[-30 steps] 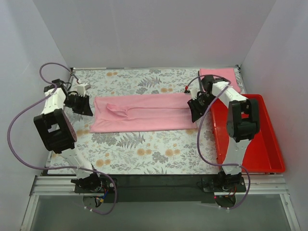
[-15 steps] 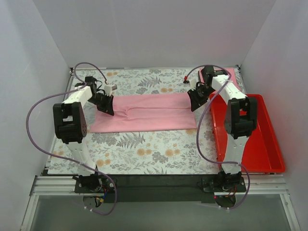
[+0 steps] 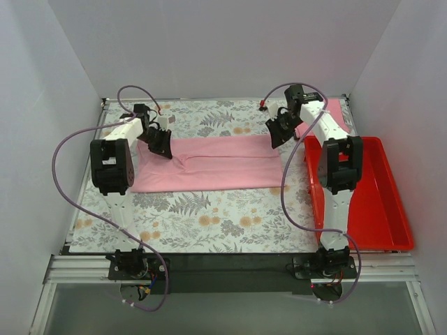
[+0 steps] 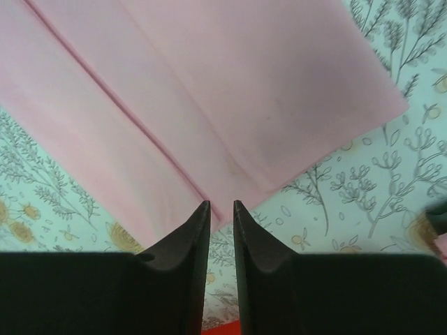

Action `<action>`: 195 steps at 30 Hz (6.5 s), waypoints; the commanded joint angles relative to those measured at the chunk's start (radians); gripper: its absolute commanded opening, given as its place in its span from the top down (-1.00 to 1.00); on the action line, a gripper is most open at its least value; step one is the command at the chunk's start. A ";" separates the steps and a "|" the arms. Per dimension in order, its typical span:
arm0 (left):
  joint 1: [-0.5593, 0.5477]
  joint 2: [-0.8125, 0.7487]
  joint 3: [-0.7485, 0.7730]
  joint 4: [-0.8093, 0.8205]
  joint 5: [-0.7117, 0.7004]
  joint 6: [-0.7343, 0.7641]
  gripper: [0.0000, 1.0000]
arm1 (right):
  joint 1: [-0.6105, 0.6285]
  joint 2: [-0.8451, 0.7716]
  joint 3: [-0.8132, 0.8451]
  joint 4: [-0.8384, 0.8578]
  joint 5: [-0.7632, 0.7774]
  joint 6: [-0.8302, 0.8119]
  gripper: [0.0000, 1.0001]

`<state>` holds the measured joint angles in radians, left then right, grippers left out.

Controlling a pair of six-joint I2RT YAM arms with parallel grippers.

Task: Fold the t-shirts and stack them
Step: Fold the tshirt

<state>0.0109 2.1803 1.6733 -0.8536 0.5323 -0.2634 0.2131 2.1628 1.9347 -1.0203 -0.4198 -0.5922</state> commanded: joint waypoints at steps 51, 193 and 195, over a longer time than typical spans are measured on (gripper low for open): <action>-0.025 -0.024 0.173 0.065 -0.152 -0.069 0.28 | 0.152 -0.224 -0.447 0.039 0.113 -0.198 0.06; 0.090 -0.277 -0.300 0.197 -0.161 -0.378 0.73 | 0.124 0.131 0.038 -0.005 0.180 -0.086 0.40; 0.090 -0.249 -0.278 0.195 -0.213 -0.382 0.77 | 0.127 0.111 -0.051 0.011 0.187 -0.096 0.44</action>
<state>0.1070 1.9099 1.3670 -0.6880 0.4141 -0.6125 0.3290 2.3100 1.9511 -1.0286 -0.2543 -0.6811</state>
